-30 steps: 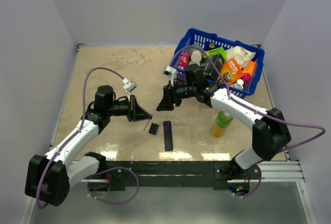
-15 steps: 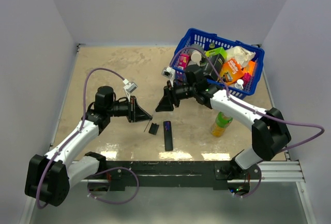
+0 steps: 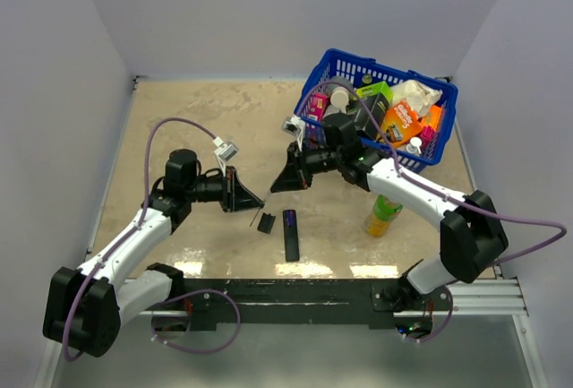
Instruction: Unload the batteries from the remote control
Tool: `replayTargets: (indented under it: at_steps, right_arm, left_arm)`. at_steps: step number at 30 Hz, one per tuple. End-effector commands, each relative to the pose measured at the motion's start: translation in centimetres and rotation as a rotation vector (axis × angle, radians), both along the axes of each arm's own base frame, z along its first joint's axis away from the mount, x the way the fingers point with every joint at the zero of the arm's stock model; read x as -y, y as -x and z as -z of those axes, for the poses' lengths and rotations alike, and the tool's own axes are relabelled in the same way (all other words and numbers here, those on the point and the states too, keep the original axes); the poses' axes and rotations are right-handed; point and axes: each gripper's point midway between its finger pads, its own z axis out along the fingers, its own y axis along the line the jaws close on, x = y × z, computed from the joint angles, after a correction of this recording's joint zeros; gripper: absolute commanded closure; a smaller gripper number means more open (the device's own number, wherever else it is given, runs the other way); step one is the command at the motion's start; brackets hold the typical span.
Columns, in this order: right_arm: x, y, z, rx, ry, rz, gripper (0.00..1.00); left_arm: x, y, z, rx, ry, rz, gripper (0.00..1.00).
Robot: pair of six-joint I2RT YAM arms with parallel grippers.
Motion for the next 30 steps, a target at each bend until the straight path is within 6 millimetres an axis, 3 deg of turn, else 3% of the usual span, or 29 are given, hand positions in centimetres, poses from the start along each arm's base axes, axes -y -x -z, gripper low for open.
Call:
replayTargets:
  at_steps: [1,2,6,9,11,12,18,22,30]
  right_arm:
    - [0.6,-0.5,-1.6,0.06,-0.026,0.068,1.0]
    - [0.9,-0.5,-1.0,0.039,-0.01,0.094,1.0]
    - [2.9,-1.9,0.1,0.052,0.07,0.288,1.0]
    - [5.1,-2.1,1.0,0.06,0.117,0.422,1.0]
    - [7.5,-4.0,2.5,0.017,0.191,0.651,1.0]
    - [8.3,-3.9,3.3,-0.02,0.23,0.702,1.0]
    - [10.7,-3.9,3.0,0.001,0.303,0.935,1.0]
    - [10.3,-3.4,2.3,0.023,0.343,0.987,1.0]
    - [10.0,-2.7,4.8,-0.096,0.448,1.122,1.0]
  left_arm:
    - [0.0,-0.9,-0.8,0.041,-0.007,-0.018,0.84]
    - [0.0,-1.0,-0.9,0.047,-0.011,-0.029,0.7]
    - [-0.7,-1.5,-0.6,0.04,-0.057,-0.088,0.43]
    - [-1.3,-2.1,-0.3,0.049,-0.096,-0.147,0.29]
    - [-1.8,-2.8,0.1,0.046,-0.132,-0.201,0.21]
    - [-2.0,-2.9,0.3,0.041,-0.144,-0.214,0.2]
    - [-3.6,-4.2,1.7,0.019,-0.241,-0.333,0.17]
    - [-4.4,-4.7,2.2,0.004,-0.285,-0.387,0.16]
    - [-6.4,-6.0,3.7,-0.043,-0.399,-0.504,0.15]
